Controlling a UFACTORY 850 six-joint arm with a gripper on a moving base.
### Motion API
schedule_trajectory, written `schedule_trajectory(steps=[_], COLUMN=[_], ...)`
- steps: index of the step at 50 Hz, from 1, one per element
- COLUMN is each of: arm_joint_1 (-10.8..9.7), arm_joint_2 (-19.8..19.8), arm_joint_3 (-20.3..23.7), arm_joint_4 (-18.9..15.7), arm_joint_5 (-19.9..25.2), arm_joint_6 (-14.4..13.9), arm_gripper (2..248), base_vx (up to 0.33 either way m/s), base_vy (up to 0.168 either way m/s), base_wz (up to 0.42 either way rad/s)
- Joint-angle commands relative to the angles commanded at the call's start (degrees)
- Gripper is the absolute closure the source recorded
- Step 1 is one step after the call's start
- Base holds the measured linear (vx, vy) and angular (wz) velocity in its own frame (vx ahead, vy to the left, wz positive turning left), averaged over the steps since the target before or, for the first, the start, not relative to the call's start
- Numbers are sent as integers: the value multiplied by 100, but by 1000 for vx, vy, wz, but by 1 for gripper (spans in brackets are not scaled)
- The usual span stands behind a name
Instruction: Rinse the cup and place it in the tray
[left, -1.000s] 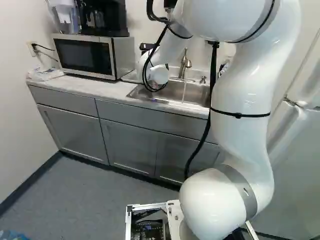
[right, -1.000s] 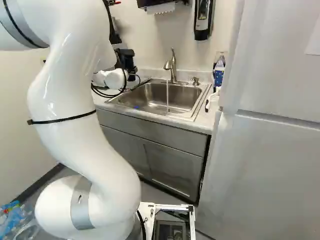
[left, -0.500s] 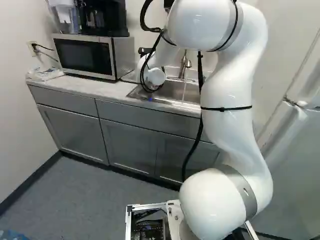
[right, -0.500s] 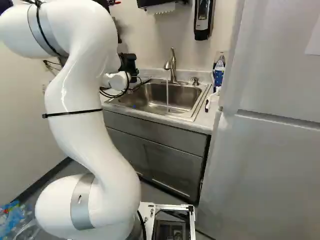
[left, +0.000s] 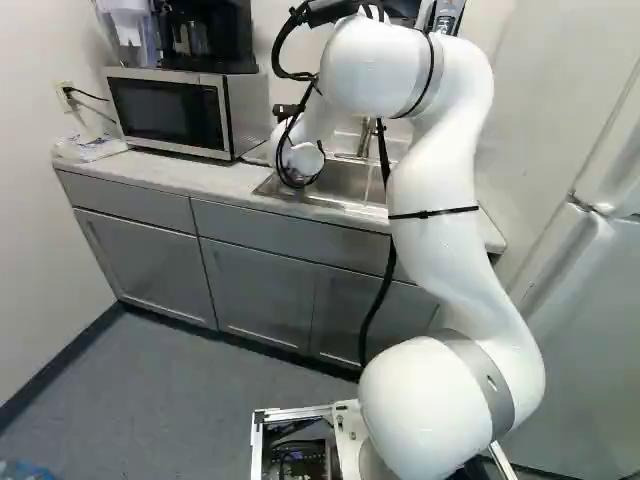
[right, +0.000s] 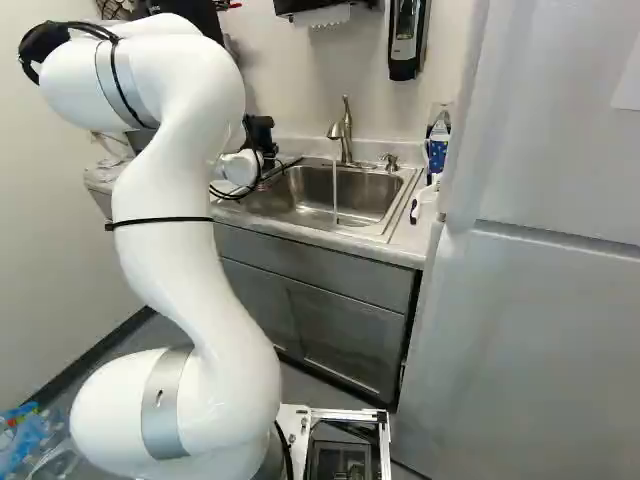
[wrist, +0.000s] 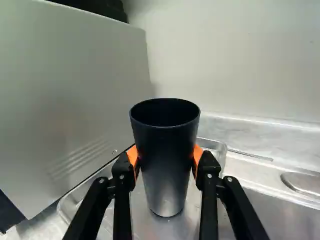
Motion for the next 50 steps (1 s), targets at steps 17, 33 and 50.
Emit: schedule_trajectory(steps=[17, 33, 50], arm_joint_1=[0, 0, 0], arm_joint_2=[0, 0, 0], arm_joint_3=[0, 0, 0], arm_joint_4=[0, 0, 0], arm_joint_5=[-52, -163, -163], arm_joint_6=[0, 0, 0], arm_gripper=[127, 127, 94], base_vx=[0, 0, 0], base_vy=[0, 0, 0], base_wz=[0, 0, 0])
